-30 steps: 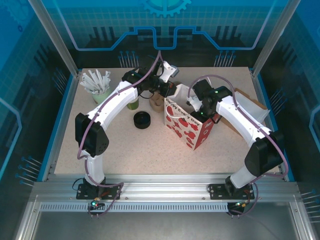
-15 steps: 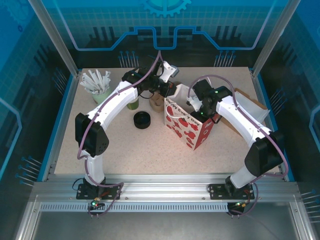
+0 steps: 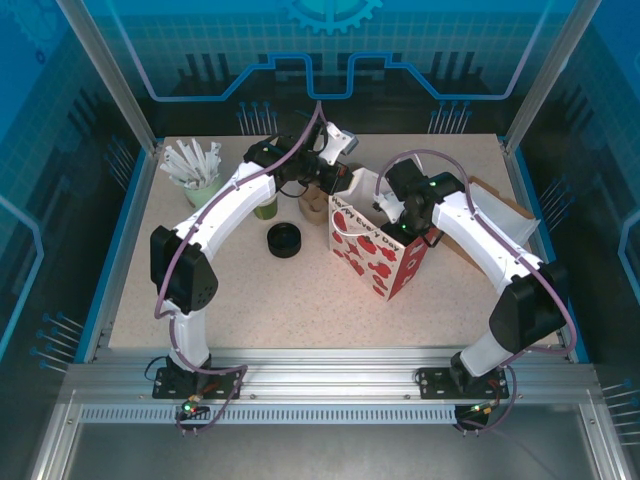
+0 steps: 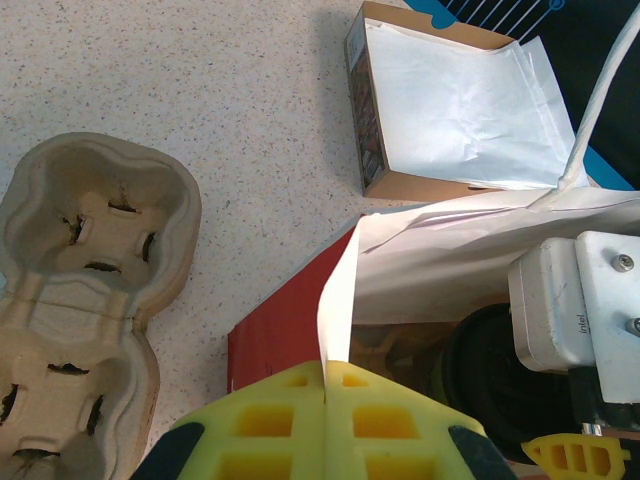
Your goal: Pack the takeout coffee
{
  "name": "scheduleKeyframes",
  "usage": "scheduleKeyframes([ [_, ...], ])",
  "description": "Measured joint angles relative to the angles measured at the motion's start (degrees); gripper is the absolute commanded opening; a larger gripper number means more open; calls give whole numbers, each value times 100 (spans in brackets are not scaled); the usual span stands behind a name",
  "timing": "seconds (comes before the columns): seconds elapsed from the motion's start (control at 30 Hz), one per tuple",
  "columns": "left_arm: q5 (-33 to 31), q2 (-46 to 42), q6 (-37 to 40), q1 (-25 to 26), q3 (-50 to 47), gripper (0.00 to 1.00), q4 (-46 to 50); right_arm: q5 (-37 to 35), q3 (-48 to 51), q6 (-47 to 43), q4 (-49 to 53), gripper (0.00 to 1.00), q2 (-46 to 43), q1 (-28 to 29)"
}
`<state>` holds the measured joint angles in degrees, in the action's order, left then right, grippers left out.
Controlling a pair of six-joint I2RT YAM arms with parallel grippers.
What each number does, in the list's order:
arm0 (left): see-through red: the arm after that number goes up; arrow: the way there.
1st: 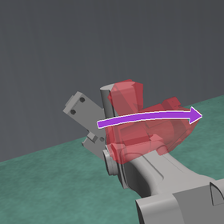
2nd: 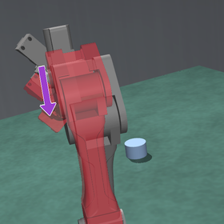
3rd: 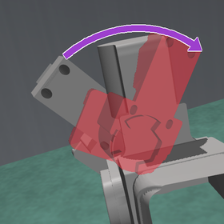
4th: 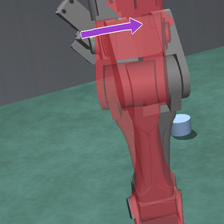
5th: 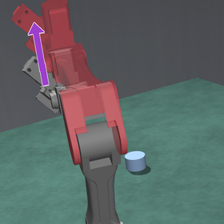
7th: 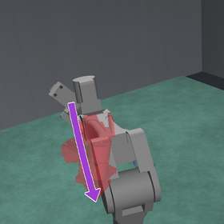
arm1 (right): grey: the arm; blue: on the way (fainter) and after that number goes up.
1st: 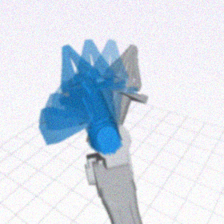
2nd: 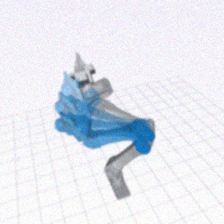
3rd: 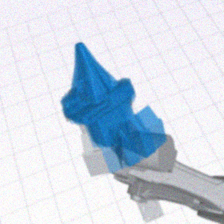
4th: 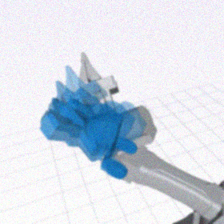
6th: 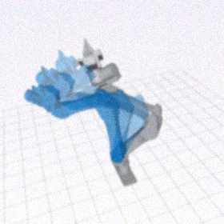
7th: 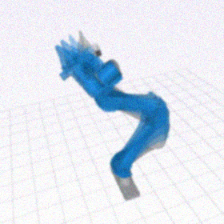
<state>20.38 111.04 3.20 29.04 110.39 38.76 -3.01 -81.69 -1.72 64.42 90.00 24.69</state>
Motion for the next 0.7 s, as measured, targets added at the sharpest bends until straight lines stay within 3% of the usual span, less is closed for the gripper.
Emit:
scheduleKeyframes([
  [0.7, 0, 0, 0, 0, 0, 0, 2, -109, -2, 0, 0, 35, 13, 0],
])
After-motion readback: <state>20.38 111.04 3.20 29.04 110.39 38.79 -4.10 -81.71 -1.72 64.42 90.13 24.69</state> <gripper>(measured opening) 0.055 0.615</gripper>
